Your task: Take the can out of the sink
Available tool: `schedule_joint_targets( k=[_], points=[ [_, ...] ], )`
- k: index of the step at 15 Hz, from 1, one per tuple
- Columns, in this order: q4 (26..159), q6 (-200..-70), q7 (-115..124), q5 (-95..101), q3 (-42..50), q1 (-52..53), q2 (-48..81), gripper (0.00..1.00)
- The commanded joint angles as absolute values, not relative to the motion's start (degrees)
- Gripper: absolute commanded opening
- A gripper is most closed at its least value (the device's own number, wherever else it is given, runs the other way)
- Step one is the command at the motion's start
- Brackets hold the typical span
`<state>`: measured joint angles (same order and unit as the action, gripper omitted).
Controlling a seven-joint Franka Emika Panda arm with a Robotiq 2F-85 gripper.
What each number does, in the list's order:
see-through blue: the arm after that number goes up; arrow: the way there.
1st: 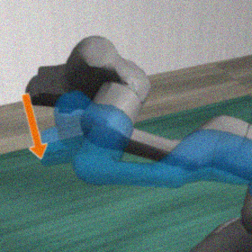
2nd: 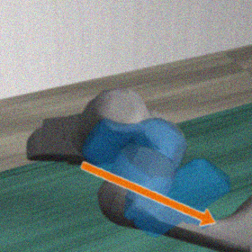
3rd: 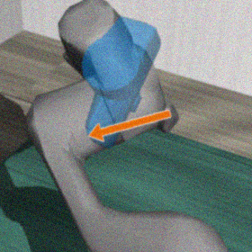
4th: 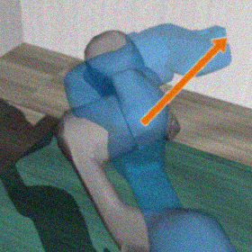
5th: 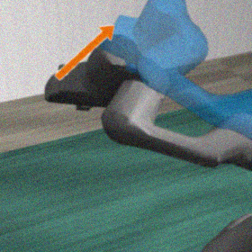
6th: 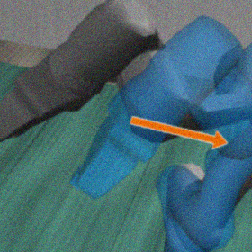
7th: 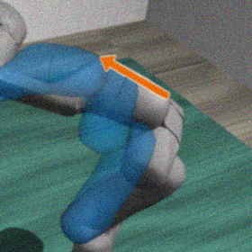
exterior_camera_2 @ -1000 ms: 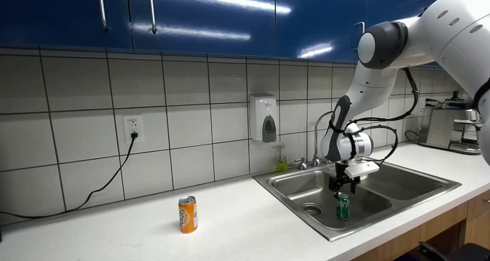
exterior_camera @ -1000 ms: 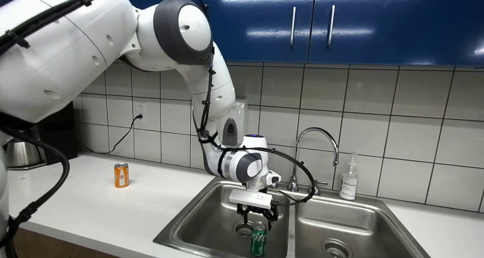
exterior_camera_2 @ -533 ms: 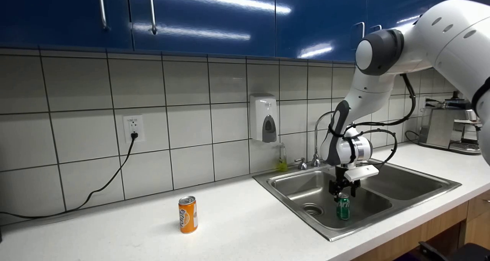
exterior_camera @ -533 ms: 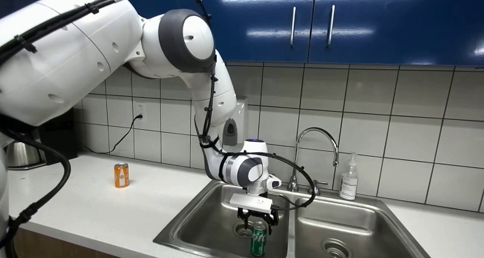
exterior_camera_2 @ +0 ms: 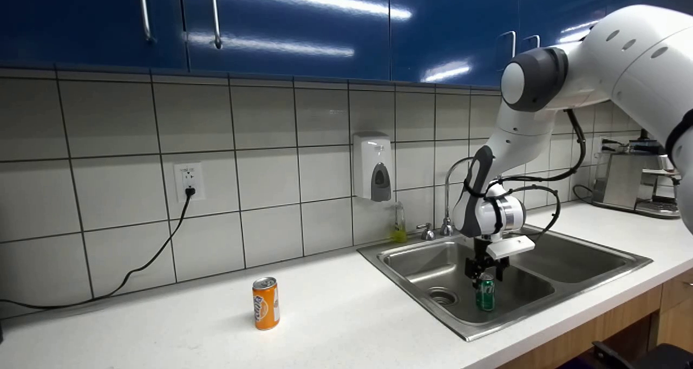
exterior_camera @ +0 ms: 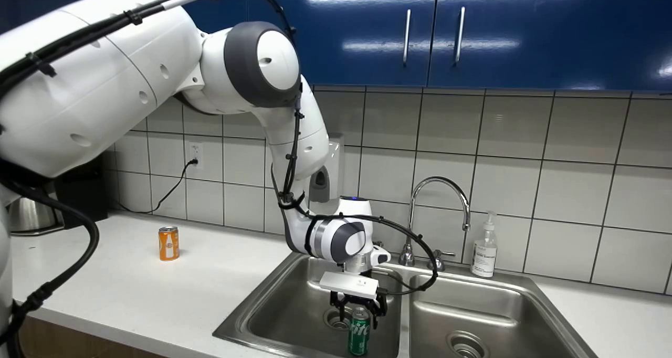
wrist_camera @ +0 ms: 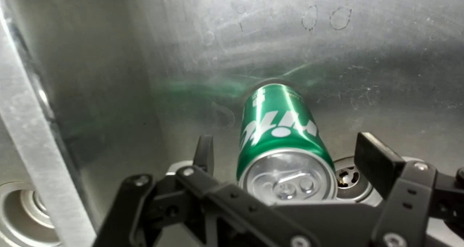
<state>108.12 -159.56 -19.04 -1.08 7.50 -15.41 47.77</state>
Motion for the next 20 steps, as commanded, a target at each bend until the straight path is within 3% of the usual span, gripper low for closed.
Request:
schedule_joint_targets(
  k=[1,11,12,13,17,20],
  points=[
    [105.91,-157.91,-16.62,1.22,7.50,-15.59,48.88,1.00],
    [103.72,-157.37,-15.83,2.13,7.80,-15.09,50.39,1.00],
    [103.63,-157.29,-15.94,2.17,7.76,-15.17,50.45,0.75],
    [103.61,-157.19,-16.06,2.20,7.72,-15.25,50.46,0.74],
    [103.45,-157.12,-16.35,2.15,7.47,-15.55,50.65,0.42],
    [103.75,-156.84,-16.41,2.06,7.35,-15.64,50.36,0.39]
  ],
)
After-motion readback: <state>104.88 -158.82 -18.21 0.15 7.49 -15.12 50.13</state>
